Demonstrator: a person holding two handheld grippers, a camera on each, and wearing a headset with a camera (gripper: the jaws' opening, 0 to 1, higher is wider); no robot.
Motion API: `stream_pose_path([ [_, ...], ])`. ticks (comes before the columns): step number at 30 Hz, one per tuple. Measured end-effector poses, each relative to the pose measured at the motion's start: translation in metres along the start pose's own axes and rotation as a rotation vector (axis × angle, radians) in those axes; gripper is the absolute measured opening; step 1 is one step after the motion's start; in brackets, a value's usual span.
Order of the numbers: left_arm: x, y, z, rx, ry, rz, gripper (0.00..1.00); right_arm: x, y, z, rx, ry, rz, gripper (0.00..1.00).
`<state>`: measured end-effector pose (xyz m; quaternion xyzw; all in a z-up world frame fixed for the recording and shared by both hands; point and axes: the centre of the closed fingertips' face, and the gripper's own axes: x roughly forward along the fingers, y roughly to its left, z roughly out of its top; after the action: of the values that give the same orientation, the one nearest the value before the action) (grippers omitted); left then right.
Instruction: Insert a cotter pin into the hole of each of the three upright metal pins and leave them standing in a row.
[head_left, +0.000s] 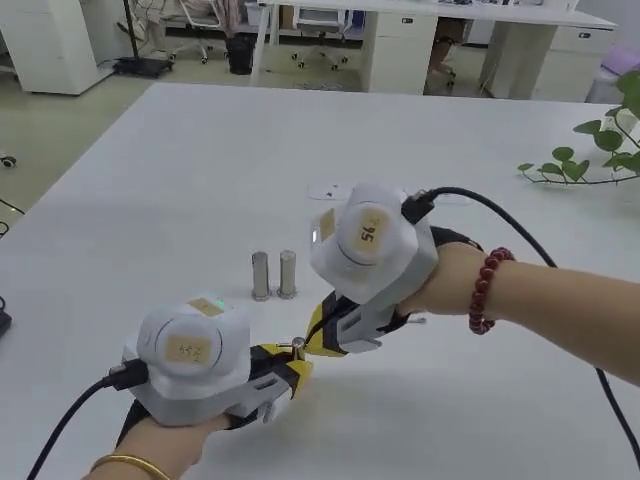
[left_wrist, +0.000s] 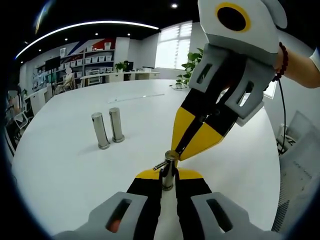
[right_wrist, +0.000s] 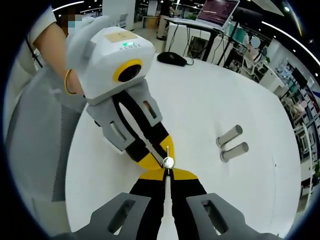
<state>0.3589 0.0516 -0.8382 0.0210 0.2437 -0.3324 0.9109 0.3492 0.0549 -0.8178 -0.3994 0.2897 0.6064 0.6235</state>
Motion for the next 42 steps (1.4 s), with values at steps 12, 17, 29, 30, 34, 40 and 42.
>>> stream_pose_path([
  [12, 0.001, 0.001, -0.001, -0.005, 0.003, -0.003, 0.08, -0.008, 0.000, -0.007, 0.052, -0.028, -0.003, 0.08],
  [17, 0.001, 0.001, -0.002, -0.017, 0.005, -0.003, 0.08, -0.008, 0.000, -0.010, 0.053, -0.030, -0.004, 0.06],
  [29, 0.002, 0.001, -0.004, -0.014, 0.015, -0.010, 0.08, -0.006, 0.001, -0.005, 0.041, -0.046, -0.005, 0.03],
  [30, 0.002, 0.001, -0.004, -0.014, 0.015, -0.010, 0.08, -0.005, 0.001, -0.005, 0.041, -0.045, -0.006, 0.03],
  [34, 0.003, 0.001, -0.004, -0.013, 0.016, -0.011, 0.08, -0.004, 0.001, -0.006, 0.041, -0.044, -0.005, 0.03],
  [40, 0.003, 0.001, -0.005, -0.015, 0.019, -0.011, 0.08, -0.003, 0.001, -0.005, 0.041, -0.044, -0.006, 0.03],
  [42, 0.003, 0.001, -0.005, -0.016, 0.020, -0.011, 0.08, -0.003, 0.001, -0.005, 0.046, -0.043, -0.004, 0.03],
])
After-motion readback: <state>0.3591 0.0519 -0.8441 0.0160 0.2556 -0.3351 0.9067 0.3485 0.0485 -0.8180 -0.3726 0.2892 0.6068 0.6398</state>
